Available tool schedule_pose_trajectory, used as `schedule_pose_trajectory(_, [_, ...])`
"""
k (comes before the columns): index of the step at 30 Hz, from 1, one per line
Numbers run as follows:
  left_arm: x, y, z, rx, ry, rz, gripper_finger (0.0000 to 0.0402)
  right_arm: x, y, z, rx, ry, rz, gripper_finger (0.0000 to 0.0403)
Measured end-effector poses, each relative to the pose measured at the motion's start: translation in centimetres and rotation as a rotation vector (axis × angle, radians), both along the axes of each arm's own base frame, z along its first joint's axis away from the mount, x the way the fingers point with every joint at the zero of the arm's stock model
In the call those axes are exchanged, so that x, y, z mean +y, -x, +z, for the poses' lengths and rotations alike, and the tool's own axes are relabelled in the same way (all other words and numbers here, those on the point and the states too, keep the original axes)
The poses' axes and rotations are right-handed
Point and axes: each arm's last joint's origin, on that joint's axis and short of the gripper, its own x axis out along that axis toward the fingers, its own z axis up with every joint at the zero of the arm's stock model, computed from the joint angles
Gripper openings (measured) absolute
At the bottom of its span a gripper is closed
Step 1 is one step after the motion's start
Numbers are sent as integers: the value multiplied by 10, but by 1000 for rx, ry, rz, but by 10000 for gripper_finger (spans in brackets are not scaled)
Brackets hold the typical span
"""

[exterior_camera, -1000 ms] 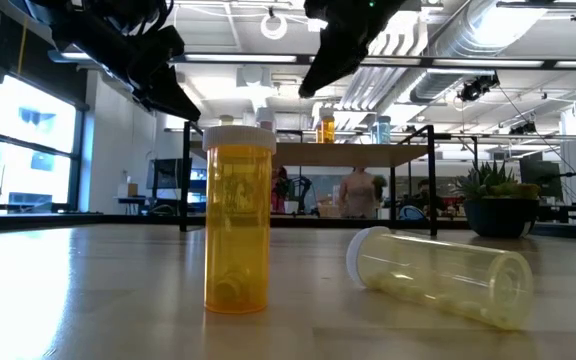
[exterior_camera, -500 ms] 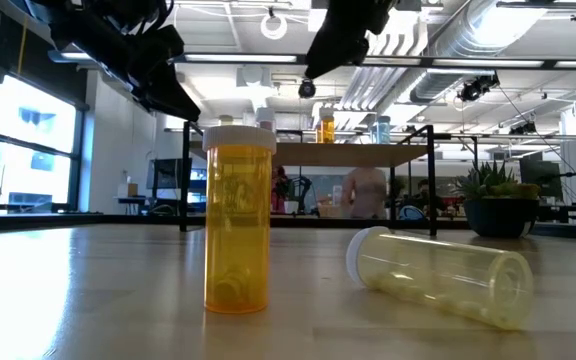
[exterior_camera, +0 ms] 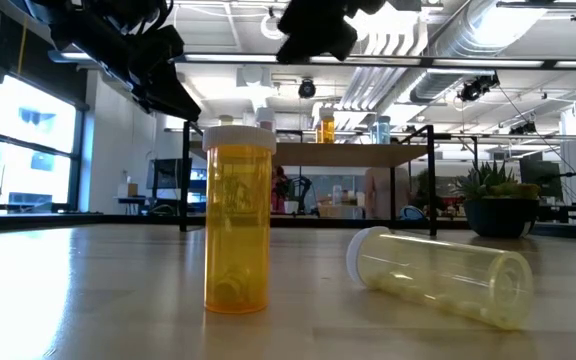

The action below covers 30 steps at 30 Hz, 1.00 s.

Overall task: Pick and place medicine bottles onto shelf by color
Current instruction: Put the orange pill bottle on the shelf aligned with the other orange pill bottles

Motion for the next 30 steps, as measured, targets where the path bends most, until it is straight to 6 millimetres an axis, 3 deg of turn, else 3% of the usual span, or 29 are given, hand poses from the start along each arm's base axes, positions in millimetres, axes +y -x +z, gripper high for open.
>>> schedule_pose_trajectory(18, [0,-1,0,-6,-1,-1,203,68,-14,-52,-4,-45,207,201])
schedule_pose_trajectory(30, [0,-1,0,-8,-3,-1,204,97,-21,-83,-40,-47,241,201])
